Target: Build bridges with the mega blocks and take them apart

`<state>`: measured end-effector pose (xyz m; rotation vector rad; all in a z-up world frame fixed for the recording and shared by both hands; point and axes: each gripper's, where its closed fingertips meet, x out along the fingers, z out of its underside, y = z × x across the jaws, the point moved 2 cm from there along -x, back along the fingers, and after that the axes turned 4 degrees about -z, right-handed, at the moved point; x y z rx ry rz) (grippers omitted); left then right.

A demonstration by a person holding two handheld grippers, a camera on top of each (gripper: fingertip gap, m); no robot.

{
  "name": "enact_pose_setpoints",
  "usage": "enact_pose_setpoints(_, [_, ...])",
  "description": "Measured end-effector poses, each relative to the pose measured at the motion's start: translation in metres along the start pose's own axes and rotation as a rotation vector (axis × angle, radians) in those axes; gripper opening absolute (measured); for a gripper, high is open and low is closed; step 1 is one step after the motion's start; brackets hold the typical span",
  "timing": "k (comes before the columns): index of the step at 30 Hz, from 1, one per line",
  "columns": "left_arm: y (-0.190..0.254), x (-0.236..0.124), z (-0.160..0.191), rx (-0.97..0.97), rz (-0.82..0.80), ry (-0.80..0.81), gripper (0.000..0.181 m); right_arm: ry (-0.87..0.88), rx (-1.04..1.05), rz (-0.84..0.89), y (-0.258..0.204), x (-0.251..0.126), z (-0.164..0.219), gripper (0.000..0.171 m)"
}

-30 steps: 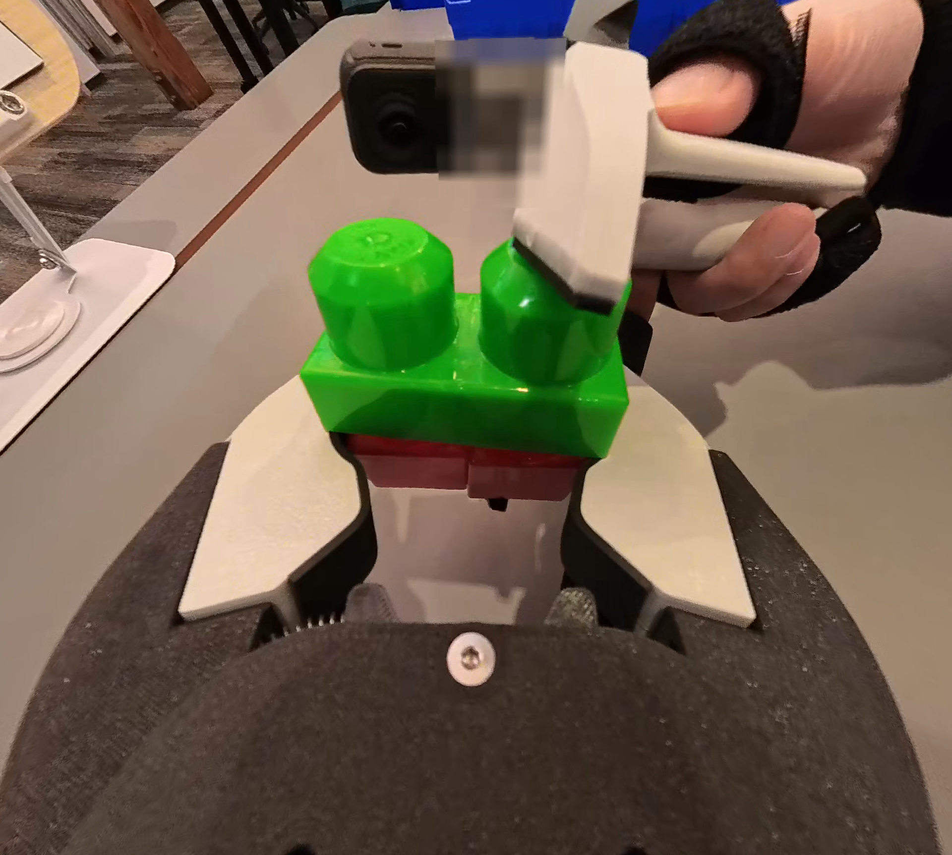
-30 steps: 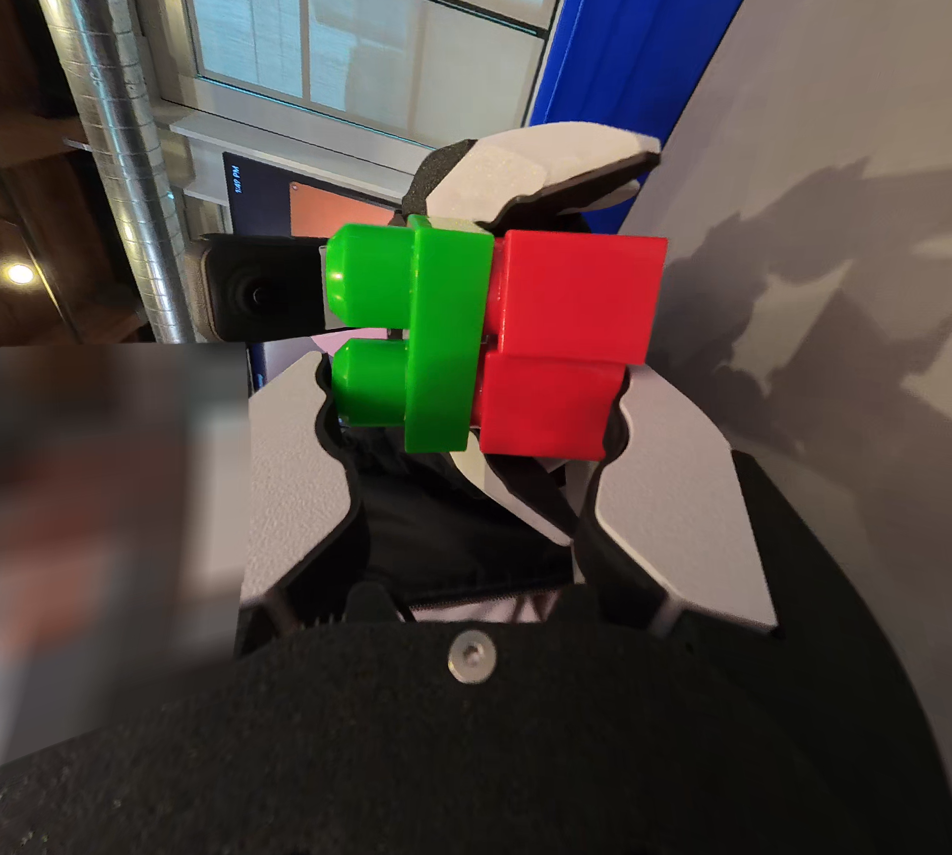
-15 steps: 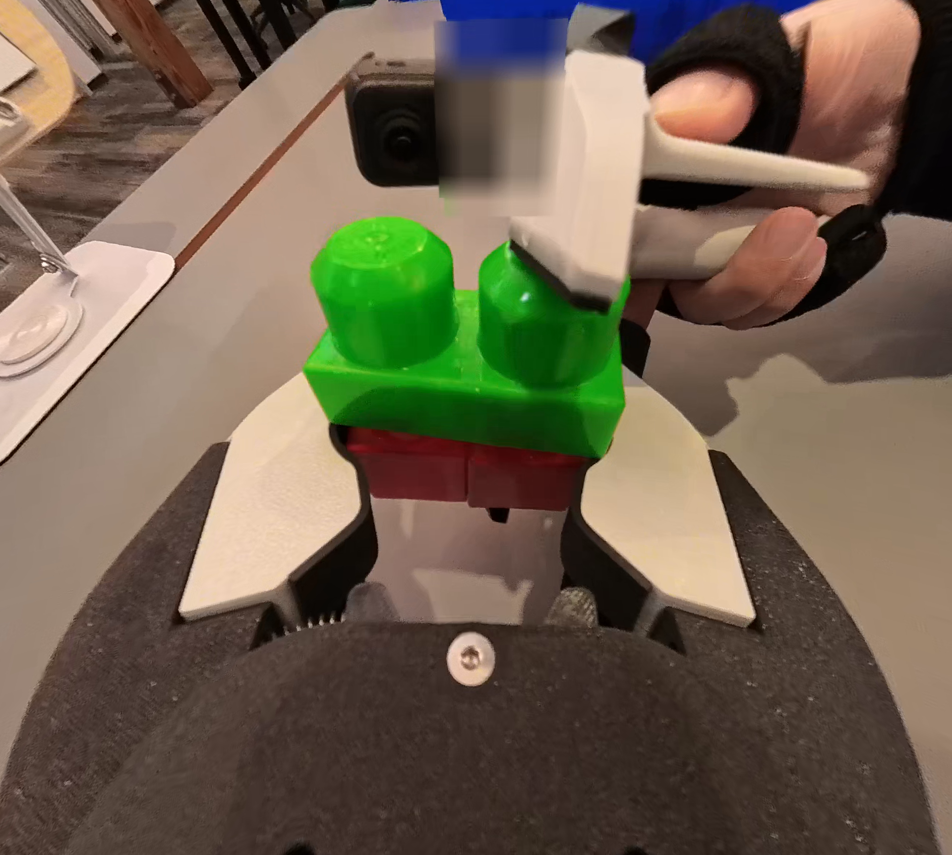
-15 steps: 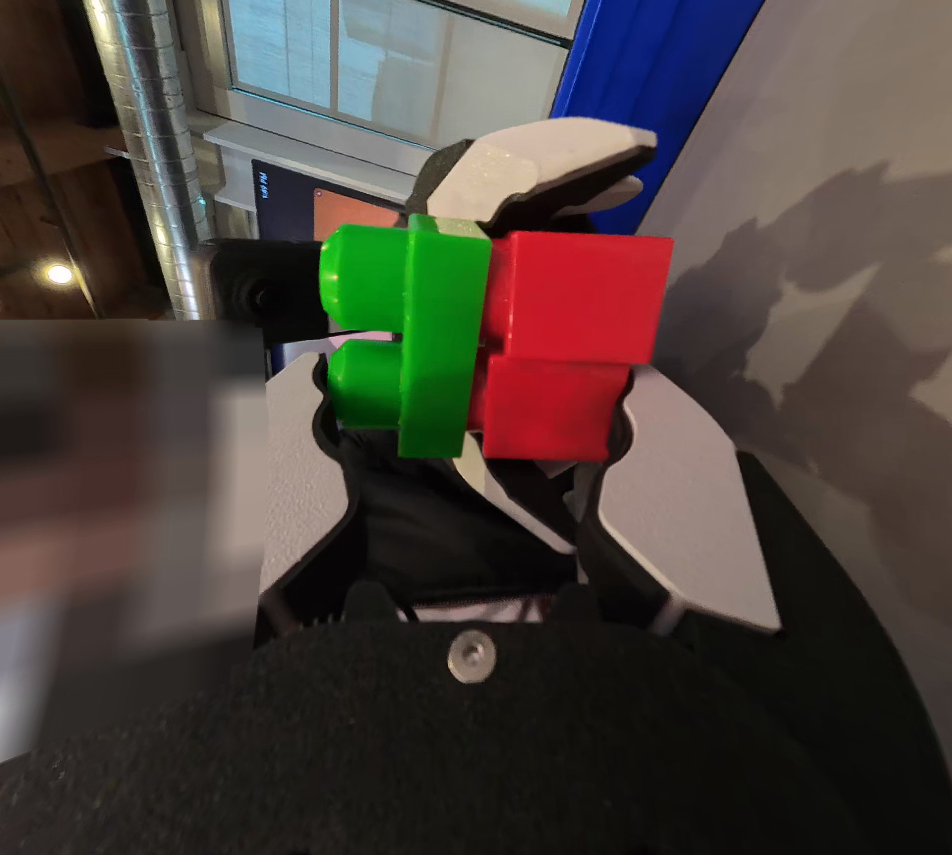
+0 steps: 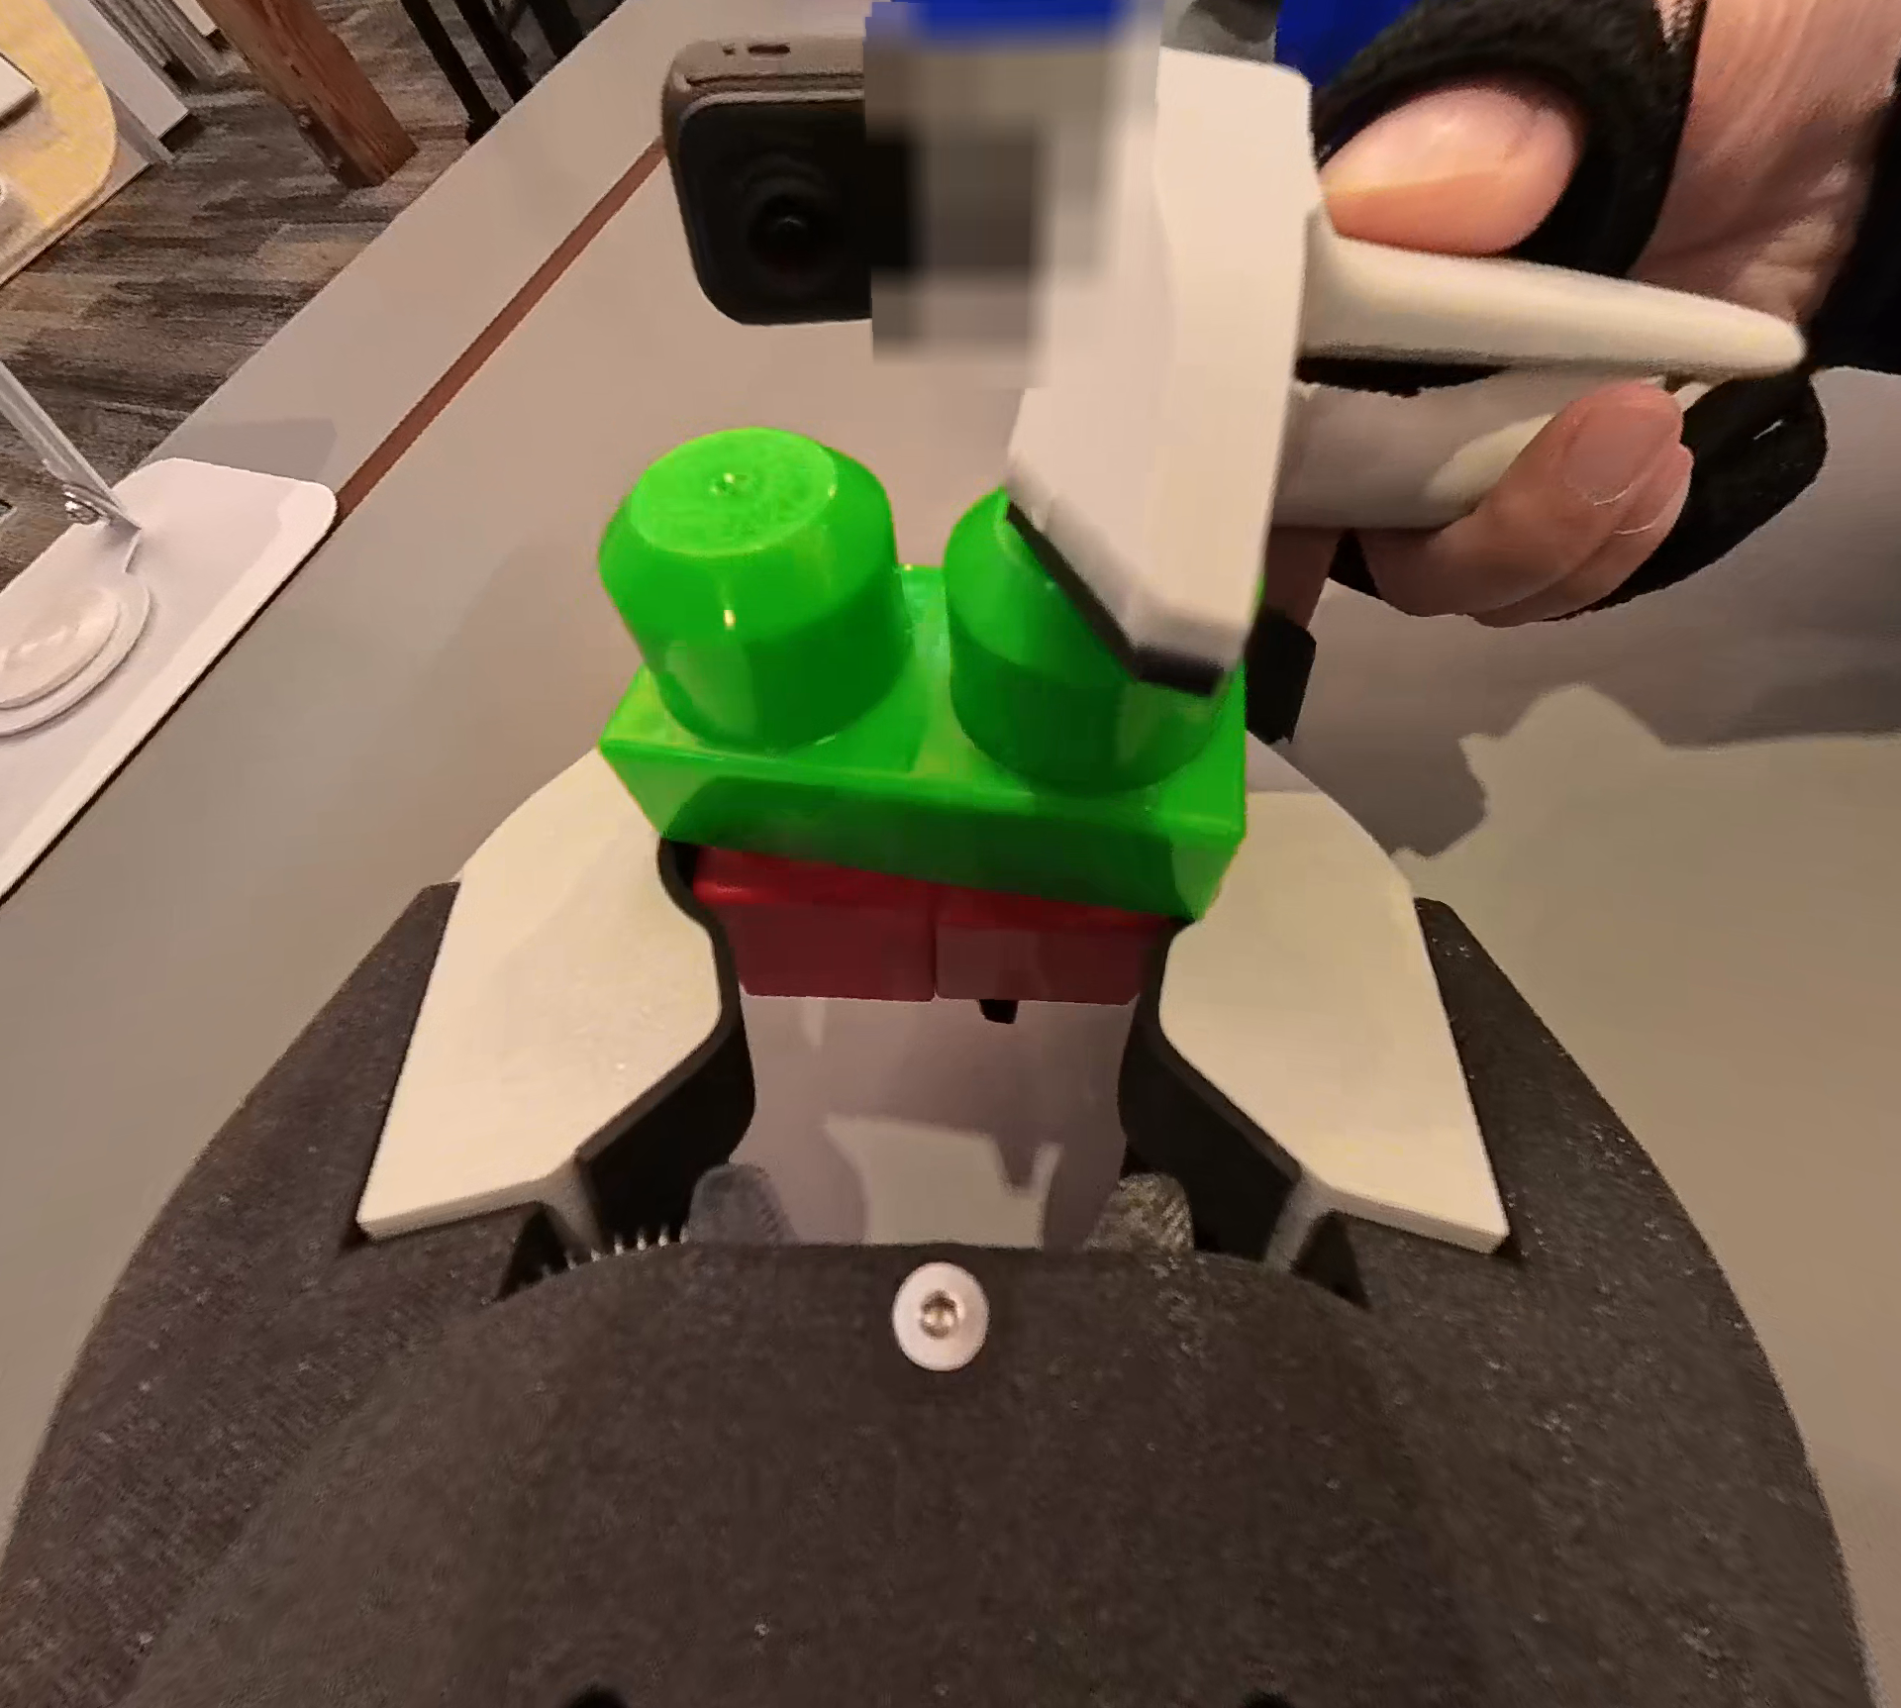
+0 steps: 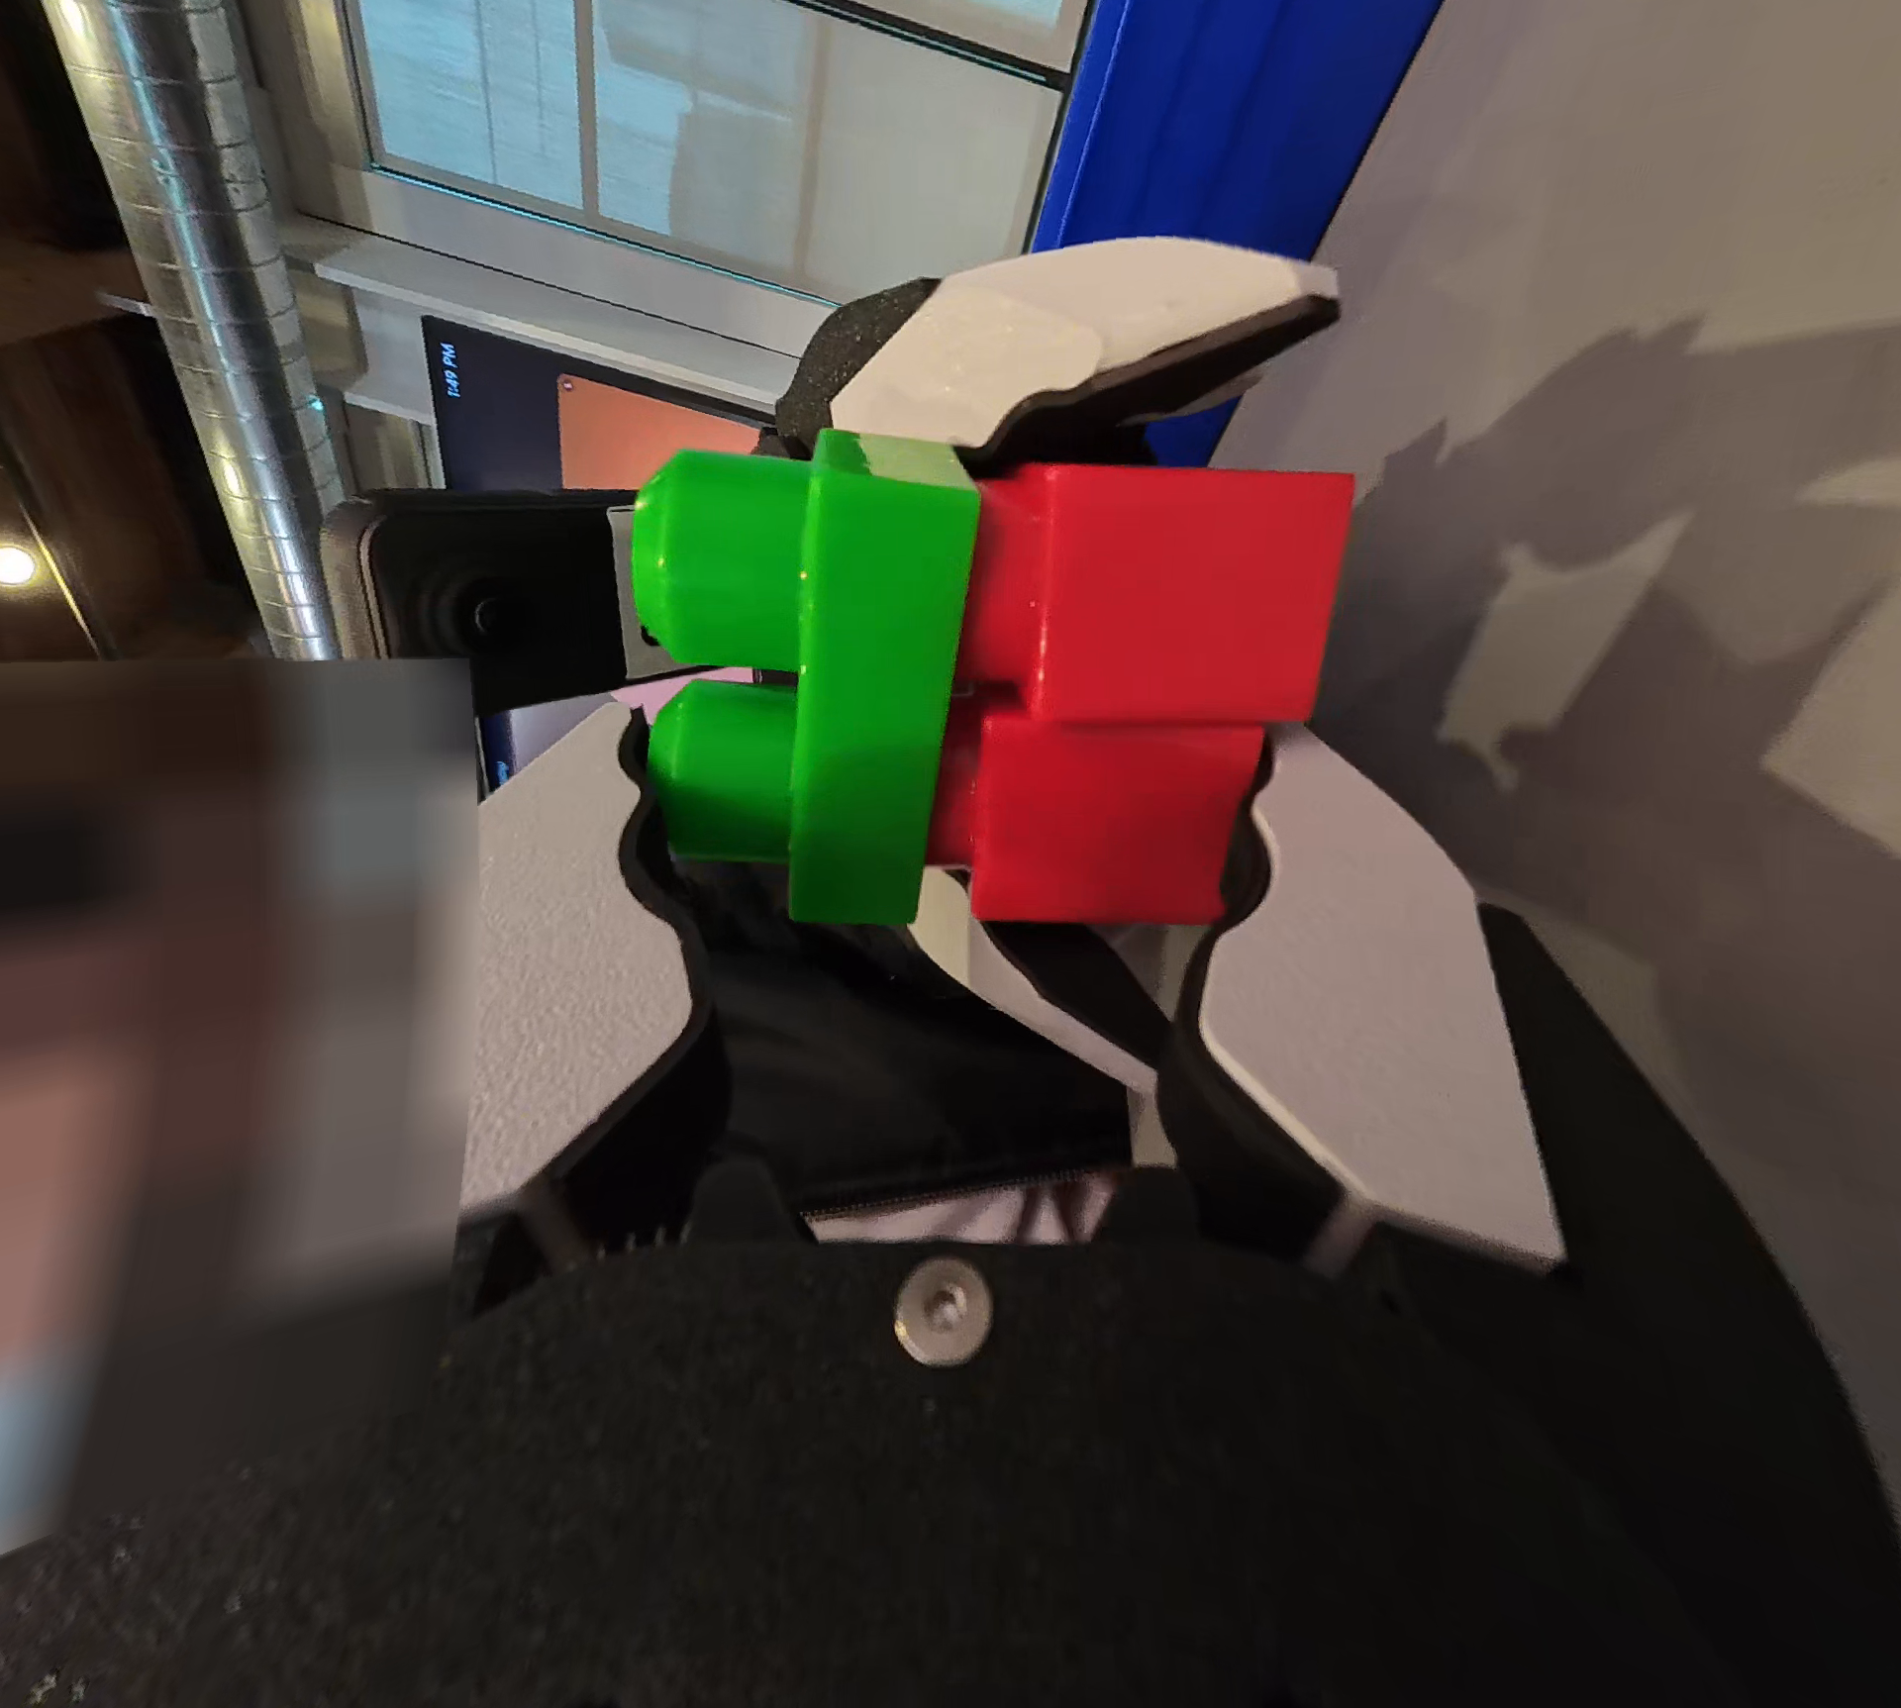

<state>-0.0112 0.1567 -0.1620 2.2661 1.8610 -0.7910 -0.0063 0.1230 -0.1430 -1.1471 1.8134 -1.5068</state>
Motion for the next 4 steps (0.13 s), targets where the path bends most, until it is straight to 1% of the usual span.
enact_pose_setpoints(4, [0.0004,-0.0020,-0.0034,-0.018,0.013,0.025,0.090,-0.001,0.002,-0.028,-0.0053,-0.0006,0.0006,0.107])
